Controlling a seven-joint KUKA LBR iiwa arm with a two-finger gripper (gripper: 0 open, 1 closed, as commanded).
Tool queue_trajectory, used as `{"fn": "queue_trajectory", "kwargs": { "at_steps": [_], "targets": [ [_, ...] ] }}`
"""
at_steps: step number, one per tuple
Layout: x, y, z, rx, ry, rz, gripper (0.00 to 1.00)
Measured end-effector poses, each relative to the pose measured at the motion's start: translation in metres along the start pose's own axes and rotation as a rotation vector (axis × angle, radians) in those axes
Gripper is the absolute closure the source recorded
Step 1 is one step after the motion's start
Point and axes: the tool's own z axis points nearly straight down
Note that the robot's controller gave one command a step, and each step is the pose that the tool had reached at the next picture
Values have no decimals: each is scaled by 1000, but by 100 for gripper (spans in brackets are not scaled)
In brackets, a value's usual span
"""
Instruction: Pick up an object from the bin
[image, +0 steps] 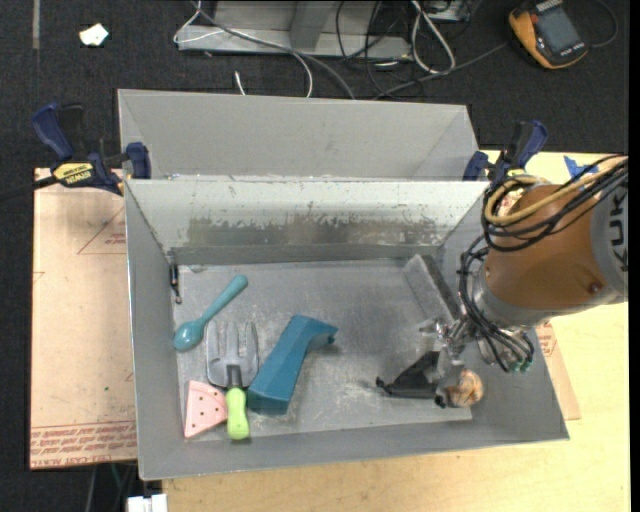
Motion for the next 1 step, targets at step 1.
{"fn": "queue_trajectory", "kwargs": {
  "at_steps": [1],
  "targets": [
    [0,-2,-75,-1,1,-4,100]
  ]
}}
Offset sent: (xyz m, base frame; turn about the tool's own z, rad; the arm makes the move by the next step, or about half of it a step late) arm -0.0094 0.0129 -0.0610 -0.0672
